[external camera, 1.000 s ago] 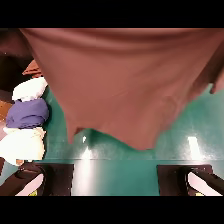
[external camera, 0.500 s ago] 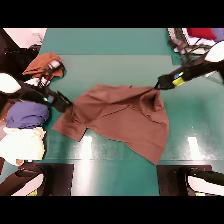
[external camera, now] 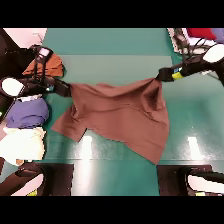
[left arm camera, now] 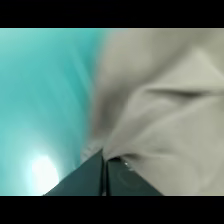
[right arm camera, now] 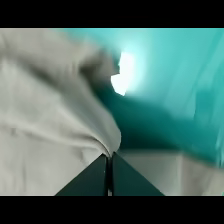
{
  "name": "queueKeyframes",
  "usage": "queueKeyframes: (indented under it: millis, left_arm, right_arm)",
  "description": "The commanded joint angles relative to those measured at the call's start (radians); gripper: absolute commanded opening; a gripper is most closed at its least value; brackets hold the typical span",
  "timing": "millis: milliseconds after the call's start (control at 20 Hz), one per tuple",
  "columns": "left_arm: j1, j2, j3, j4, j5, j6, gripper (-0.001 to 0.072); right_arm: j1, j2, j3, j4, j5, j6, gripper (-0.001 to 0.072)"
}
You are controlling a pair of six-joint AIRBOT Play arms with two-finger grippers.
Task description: Fold the shirts.
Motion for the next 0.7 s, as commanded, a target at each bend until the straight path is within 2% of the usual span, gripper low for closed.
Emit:
queueKeyframes:
  millis: [0,200,250,300,350,450,550,650]
  left_arm:
    - [0.0,-0.04,0.017,0.001,0.185,-0.005,0.0027]
    - [0.0,-0.161,0.018,0.001,0.179,-0.017,0.0038]
    - [0.0,-0.179,0.022,0.001,0.173,-0.032,0.0038]
    - [0.0,-0.19,0.032,0.001,0.16,-0.035,0.0039]
    - [0.0,-0.196,0.045,0.001,0.151,-0.034,0.0039]
    - [0.0,-0.196,0.082,0.001,0.131,-0.036,0.0039]
    - [0.0,-0.196,0.106,0.0,0.129,-0.092,0.0038]
    - [0.0,-0.198,0.107,0.001,0.132,-0.121,0.004]
  right_arm:
    - [-0.045,-0.002,0.05,0.004,-0.135,0.016,0.0015]
    - [-0.047,-0.031,0.05,0.008,-0.177,0.016,0.0027]
    - [-0.047,-0.044,0.05,0.008,-0.185,0.016,0.0115]
    - [-0.048,-0.058,0.05,0.008,-0.196,0.026,0.0249]
    - [-0.057,-0.07,0.05,0.01,-0.208,0.046,0.0326]
    - [-0.08,-0.09,0.05,0.071,-0.204,0.059,0.0334]
    - [-0.109,-0.104,0.05,0.179,-0.181,0.057,0.0334]
    - [-0.113,-0.106,0.05,0.21,-0.154,0.056,0.0334]
